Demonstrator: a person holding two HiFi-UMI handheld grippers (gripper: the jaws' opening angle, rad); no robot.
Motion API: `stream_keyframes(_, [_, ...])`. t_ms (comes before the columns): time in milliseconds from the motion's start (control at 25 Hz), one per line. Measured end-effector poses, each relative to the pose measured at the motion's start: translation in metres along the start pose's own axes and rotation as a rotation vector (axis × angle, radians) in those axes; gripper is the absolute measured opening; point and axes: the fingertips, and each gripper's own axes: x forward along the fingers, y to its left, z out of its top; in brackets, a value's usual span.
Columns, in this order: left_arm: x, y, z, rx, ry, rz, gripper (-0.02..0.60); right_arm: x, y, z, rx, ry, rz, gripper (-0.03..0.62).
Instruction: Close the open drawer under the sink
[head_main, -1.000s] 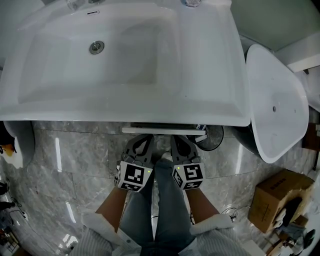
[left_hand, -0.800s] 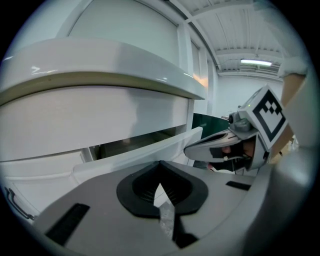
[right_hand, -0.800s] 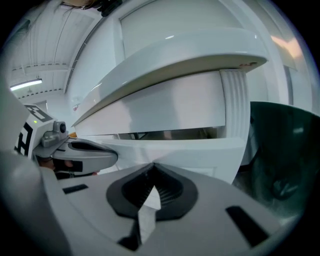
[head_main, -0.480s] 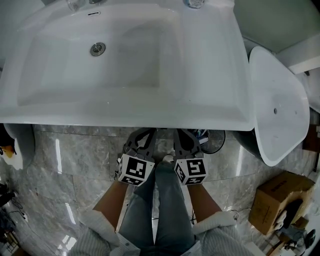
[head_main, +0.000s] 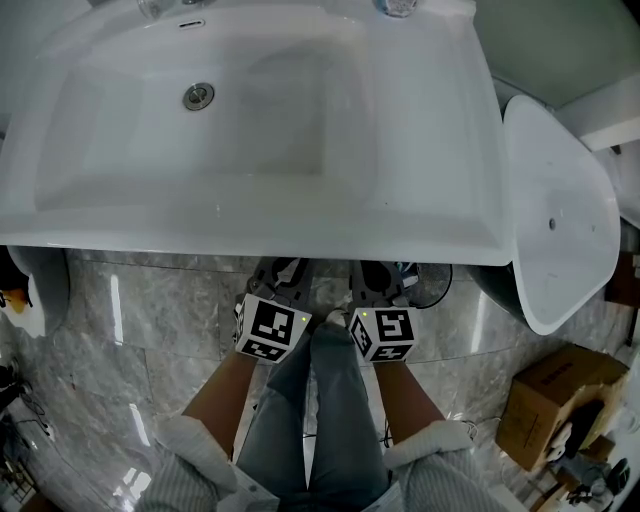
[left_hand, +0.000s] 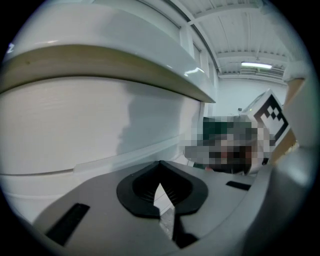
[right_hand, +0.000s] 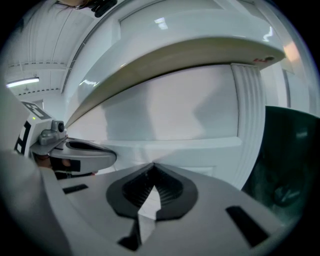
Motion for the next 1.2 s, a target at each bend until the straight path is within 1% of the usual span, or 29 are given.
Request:
stream_keyframes(160, [0.003, -0.001, 0.0, 0.025, 0.007, -0.014, 0.015, 0.002, -0.004, 0.0, 0.009, -0.002, -0.014, 0.009])
stream_keyframes(280, [0.003, 0.0, 0.001, 0.025, 0.002, -0.002, 0.015, 0.003, -0.004, 0.001, -0.004, -0.003, -0.008, 0.009])
stream_keyframes(480, [-0.002, -0.002, 0.005, -0.087, -0.007, 0.03, 0.015, -0.004, 0.003, -0.008, 0.005, 0.037, 0.002, 0.009])
stream_keyframes(640, [-0.012, -0.015, 0.01, -0.091, -0.007, 0.021, 0.015, -0.021, 0.011, -0.01, 0.029, 0.047, 0.01, 0.009])
stream_keyframes(800, [-0.024, -0.027, 0.017, -0.09, 0.013, 0.031, 0.015, -0.039, 0.015, -0.001, 0.037, 0.038, 0.027, 0.01])
stream_keyframes(1000, [-0.038, -0.044, 0.049, -0.1, -0.032, 0.027, 0.015, -0.061, 0.019, 0.023, 0.001, 0.027, 0.06, 0.011])
stream_keyframes(1200, [-0.057, -0.062, 0.088, -0.122, -0.07, 0.035, 0.015, -0.093, 0.018, 0.056, -0.002, 0.015, 0.072, 0.011])
